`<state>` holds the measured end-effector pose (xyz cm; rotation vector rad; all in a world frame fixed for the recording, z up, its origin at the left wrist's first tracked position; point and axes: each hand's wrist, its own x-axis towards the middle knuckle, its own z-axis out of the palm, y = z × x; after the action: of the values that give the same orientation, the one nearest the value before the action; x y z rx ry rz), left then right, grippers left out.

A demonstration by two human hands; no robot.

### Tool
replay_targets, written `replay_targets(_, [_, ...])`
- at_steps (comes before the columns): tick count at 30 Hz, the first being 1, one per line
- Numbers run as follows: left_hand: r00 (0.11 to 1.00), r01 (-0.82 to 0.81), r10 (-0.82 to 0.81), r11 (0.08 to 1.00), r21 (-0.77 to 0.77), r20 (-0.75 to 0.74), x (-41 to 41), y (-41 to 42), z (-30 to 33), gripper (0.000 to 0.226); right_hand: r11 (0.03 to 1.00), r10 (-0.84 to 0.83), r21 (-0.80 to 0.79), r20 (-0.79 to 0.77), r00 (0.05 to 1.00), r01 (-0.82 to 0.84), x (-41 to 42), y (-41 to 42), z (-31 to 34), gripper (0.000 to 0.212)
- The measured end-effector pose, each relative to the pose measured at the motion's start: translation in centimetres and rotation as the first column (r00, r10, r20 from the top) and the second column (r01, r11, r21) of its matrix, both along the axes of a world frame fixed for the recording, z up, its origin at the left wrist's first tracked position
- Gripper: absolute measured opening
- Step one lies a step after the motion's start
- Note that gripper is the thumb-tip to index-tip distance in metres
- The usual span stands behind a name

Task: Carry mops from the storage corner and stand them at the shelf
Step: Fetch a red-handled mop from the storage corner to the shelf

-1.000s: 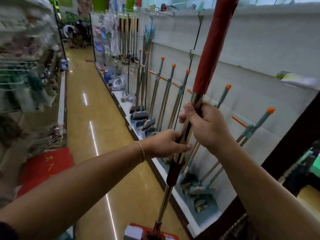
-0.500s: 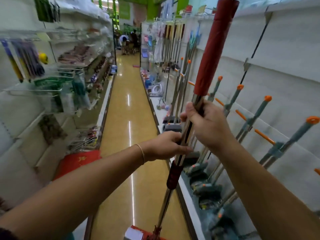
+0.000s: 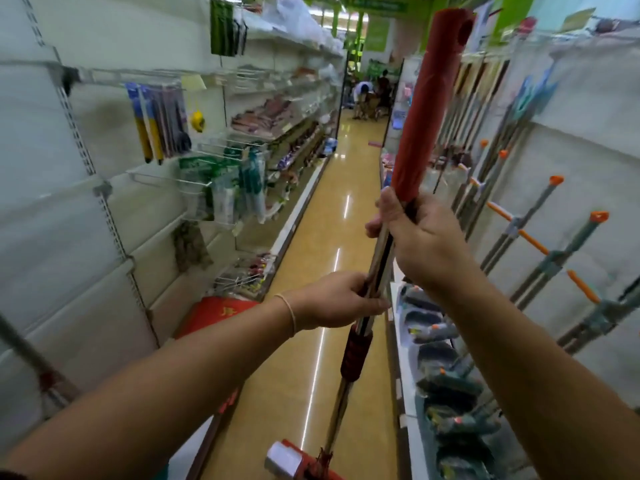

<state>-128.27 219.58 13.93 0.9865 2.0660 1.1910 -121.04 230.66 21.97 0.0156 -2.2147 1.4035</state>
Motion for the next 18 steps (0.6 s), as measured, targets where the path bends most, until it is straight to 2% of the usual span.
replay_targets(2, [0.997, -0.070, 0.071, 0.997, 0.036, -0.003, -2.2, -1.0, 0.5, 0.020, 0.999, 0.041, 0.015, -0.012, 0.999, -0.041, -3.0, -0.7, 0.2, 0.022])
replay_targets(9, [0.977, -0.195, 0.205, 0.969, 0.153, -0.051, -10.0, -5.2, 2.3, 0.026, 0.988, 0.137, 0.085, -0.069, 0.988, -0.131, -12.9, -4.2, 1.4, 0.021])
replay_targets(18, [0.885, -0.420, 0.453, 0.876, 0.237, -0.106, -17.7, -10.0, 2.7, 0.027, 0.950, 0.312, 0.069, -0.106, 0.944, -0.306, -23.9, -9.1, 2.3, 0.034])
